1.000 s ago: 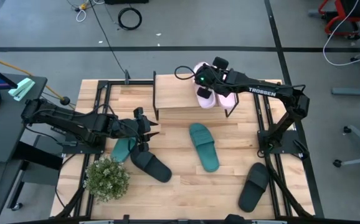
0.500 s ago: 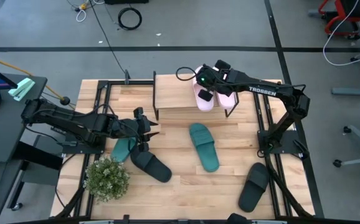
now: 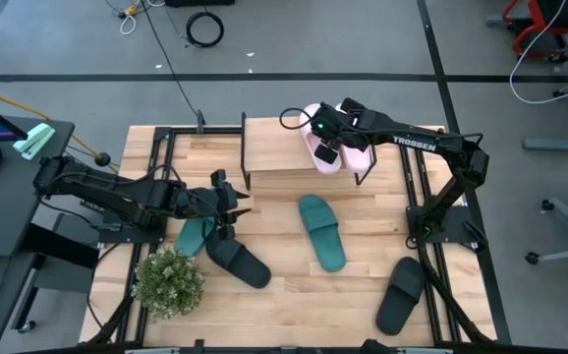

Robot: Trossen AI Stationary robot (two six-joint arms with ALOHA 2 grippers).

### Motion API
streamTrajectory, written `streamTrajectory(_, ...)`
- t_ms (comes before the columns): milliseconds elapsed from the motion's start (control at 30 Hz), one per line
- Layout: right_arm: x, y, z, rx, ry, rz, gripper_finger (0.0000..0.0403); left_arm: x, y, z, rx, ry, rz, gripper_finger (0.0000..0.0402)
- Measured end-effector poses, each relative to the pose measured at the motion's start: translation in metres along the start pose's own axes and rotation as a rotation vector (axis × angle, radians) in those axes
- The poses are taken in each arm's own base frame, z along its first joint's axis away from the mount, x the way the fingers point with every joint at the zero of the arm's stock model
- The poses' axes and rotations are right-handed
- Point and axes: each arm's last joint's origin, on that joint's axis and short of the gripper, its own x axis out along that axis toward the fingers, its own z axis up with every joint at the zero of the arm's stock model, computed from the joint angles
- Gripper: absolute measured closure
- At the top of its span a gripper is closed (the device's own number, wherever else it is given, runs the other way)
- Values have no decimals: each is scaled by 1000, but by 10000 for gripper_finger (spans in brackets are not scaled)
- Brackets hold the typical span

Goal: Pick and place slides into the shelf
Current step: Put the pink slipper on the shelf

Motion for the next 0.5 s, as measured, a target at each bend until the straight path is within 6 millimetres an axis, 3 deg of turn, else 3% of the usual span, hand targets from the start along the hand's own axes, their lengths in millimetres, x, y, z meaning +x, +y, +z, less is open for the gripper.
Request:
streamTrajectory(167,-8,3,0,-18,-21,8,224,0,0,0,-9,0,0,230)
streamTrajectory(500,-44,4,-3,20,-123,112,225,0,0,0,-13,0,0,230)
